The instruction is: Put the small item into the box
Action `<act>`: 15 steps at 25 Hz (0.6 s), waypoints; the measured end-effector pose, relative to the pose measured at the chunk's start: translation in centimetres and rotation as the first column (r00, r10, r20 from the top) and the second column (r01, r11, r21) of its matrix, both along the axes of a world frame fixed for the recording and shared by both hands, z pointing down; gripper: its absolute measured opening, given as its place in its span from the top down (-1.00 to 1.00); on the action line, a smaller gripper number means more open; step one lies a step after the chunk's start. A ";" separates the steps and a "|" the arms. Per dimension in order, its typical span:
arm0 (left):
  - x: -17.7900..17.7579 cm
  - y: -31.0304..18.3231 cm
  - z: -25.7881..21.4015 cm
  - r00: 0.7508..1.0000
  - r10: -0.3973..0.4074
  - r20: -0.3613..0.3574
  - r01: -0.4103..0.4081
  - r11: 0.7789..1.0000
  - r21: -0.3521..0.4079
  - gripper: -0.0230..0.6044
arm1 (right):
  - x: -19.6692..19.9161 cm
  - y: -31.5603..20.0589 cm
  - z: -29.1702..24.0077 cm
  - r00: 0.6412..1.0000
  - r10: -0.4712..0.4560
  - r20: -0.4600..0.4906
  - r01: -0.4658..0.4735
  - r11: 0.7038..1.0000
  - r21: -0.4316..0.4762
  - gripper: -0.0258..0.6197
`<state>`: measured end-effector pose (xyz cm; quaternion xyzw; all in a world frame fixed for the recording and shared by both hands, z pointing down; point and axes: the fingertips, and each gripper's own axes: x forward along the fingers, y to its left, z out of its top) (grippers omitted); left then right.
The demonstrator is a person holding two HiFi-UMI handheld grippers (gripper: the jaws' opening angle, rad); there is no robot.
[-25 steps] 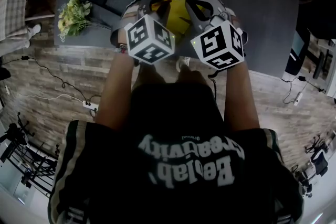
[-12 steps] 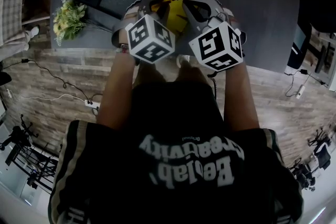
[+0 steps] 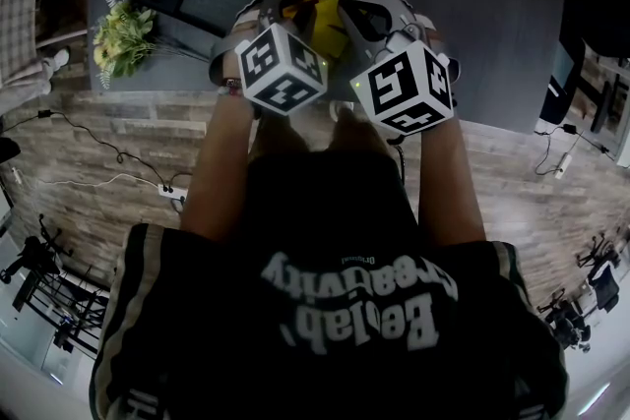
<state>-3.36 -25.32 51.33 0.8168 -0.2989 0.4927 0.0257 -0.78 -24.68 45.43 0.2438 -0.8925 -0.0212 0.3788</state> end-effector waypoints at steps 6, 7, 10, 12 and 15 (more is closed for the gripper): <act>0.2 0.0 1.1 1.000 -0.002 0.003 0.002 1.000 -0.028 0.70 | 0.4 -0.3 0.4 1.000 0.010 0.004 -0.010 1.000 -0.009 0.90; 0.1 0.0 1.3 1.000 0.000 0.007 0.001 0.999 -0.033 0.70 | 0.4 -0.4 0.4 1.000 0.011 0.005 -0.011 1.000 -0.011 0.90; -0.1 0.1 1.8 1.000 0.001 0.018 0.000 0.999 -0.047 0.70 | 0.2 -0.4 0.5 1.000 0.012 0.007 -0.011 1.000 -0.014 0.90; -0.1 0.1 2.1 1.000 -0.004 0.017 0.005 0.998 -0.061 0.70 | 0.2 -0.4 0.6 1.000 0.010 0.009 -0.010 1.000 -0.016 0.90; 0.2 0.2 2.6 1.000 -0.004 0.019 0.005 0.997 -0.076 0.70 | 0.3 -0.3 0.9 1.000 0.011 0.010 -0.011 1.000 -0.021 0.90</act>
